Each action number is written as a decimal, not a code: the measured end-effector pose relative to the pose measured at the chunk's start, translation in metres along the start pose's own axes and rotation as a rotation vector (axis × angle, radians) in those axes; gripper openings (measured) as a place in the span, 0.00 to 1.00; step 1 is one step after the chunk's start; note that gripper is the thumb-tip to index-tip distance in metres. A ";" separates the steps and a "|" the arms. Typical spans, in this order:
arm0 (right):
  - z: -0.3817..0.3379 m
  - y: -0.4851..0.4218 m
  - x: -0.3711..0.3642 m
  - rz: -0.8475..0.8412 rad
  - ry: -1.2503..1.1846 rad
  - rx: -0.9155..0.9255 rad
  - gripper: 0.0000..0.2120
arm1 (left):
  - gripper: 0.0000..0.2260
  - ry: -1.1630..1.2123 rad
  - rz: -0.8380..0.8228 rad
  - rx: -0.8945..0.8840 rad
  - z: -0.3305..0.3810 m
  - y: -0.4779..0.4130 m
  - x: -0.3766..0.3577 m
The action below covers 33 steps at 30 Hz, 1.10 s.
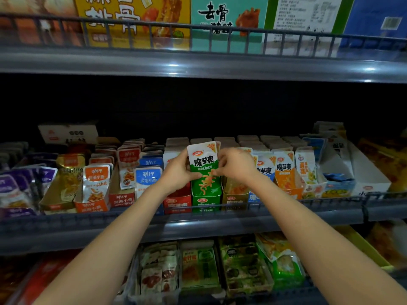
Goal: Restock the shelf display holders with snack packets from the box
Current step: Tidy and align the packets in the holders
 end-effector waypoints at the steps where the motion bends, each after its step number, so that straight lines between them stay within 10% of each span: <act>1: 0.002 -0.002 0.002 -0.007 -0.092 -0.018 0.18 | 0.28 -0.020 -0.030 0.009 0.000 -0.001 -0.001; 11: 0.005 -0.009 0.010 -0.016 -0.306 -0.078 0.17 | 0.29 -0.006 0.027 0.003 0.003 -0.016 0.001; 17: 0.004 -0.004 0.011 0.010 0.004 -0.027 0.25 | 0.35 -0.123 -0.126 0.002 0.000 -0.013 -0.014; 24: 0.008 -0.003 0.015 0.068 -0.361 -0.023 0.13 | 0.24 0.287 -0.022 0.070 -0.004 -0.005 0.000; 33: 0.001 -0.005 0.015 0.156 -0.159 0.012 0.11 | 0.23 -0.235 0.179 0.062 -0.001 -0.016 0.009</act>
Point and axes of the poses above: each hand's wrist, its own y-axis away from the middle knuckle, its own x-axis out of the back of the hand, z = x × y, the point moved 9 cm from there along -y, towards the middle knuckle, and after that the axes turned 5 degrees about y, right-handed, at the moved point
